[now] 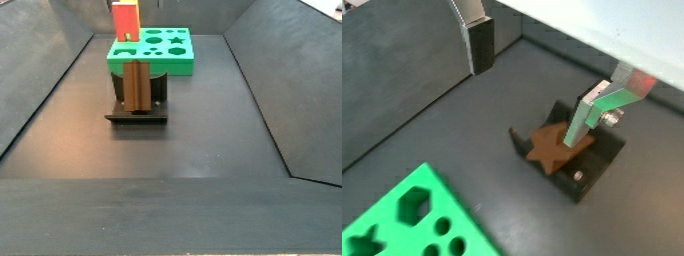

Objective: Pick up the star object. Move up. Place the star object on the fixture. Regrasp the star object. Move to above the board. Insert the star object.
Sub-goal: Regrasp the star object.

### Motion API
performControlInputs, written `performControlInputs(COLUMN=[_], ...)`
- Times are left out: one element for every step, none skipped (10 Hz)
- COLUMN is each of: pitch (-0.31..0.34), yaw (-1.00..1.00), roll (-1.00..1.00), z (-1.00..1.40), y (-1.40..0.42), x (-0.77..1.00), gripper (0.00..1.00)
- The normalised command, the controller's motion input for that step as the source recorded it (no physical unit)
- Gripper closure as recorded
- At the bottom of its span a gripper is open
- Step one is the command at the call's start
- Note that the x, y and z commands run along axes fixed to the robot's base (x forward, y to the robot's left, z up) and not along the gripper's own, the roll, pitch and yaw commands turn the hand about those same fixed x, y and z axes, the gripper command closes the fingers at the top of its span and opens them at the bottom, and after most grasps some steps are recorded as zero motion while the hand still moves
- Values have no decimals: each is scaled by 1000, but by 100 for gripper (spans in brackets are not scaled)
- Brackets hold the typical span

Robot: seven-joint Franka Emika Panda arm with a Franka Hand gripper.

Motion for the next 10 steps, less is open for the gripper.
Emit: performControlInputs(pitch=[37, 32, 32, 35, 39, 44, 48, 59, 68, 85], yaw=[17, 19, 20, 22, 24, 28, 30, 35, 40, 48], roll=[1000, 1000, 1000, 1000, 1000, 1000, 1000, 1000, 1000, 1000], z=[-4, 2, 4, 5, 9, 0, -8, -16, -12, -7], y=[-23, -21, -21, -20, -17, -23, -22, -23, -23, -28], x=[-14, -9, -8, -9, -4, 11, 19, 35, 49, 66], gripper=[0, 0, 0, 0, 0, 0, 0, 0, 0, 0])
